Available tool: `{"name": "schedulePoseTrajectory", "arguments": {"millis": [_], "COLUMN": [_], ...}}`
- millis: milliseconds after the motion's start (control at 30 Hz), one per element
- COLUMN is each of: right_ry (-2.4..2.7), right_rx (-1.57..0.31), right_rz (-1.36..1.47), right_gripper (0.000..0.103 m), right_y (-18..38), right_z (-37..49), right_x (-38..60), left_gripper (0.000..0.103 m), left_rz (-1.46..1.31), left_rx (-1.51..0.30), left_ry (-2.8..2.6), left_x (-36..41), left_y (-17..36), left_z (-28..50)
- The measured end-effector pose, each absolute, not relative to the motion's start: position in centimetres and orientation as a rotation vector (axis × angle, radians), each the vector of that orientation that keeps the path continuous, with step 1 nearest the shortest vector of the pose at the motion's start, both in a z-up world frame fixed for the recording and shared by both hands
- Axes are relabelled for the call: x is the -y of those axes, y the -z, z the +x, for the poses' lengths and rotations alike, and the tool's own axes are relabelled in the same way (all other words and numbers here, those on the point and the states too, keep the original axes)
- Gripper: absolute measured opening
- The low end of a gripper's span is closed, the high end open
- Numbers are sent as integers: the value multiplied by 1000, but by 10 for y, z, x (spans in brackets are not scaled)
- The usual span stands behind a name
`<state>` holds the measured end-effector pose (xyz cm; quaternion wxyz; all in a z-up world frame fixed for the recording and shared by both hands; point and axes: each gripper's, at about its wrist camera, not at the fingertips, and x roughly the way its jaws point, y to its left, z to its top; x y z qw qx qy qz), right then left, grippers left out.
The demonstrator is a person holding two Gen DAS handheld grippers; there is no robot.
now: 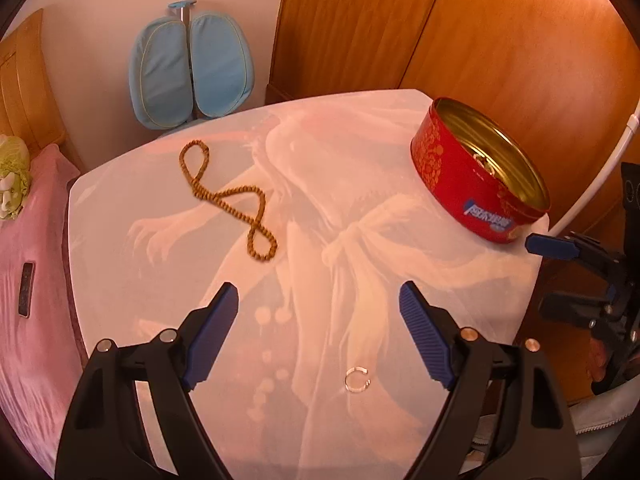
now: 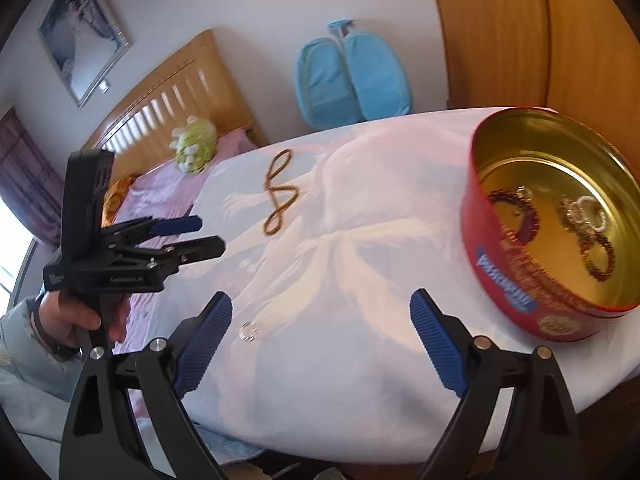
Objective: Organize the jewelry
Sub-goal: 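Move the left tool to the wooden bead necklace while the right tool moves to the silver hoop ring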
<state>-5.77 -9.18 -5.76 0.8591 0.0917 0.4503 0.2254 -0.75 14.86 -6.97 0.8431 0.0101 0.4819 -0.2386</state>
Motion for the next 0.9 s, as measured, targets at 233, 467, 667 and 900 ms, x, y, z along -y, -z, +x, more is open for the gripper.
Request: {"name": "schedulePoseTrajectory", "arguments": {"millis": [233, 467, 667, 900], "right_ry": [-511, -396, -169, 11], "right_rx": [-981, -1012, -1060, -1054], "right_rz": [191, 198, 227, 178], "right_gripper": [92, 92, 92, 87], "right_y": [74, 90, 117, 133], "right_z": [-94, -90, -74, -64], "right_x": [51, 17, -14, -43], "left_gripper": [81, 81, 81, 81], "left_rz": [113, 144, 230, 357], "left_rx": [-1099, -1100, -1053, -982], "left_ry": [512, 576, 720, 840], "left_x": [-156, -176, -177, -164], "left_y": [77, 100, 128, 151], "left_z": [-24, 11, 69, 95]}}
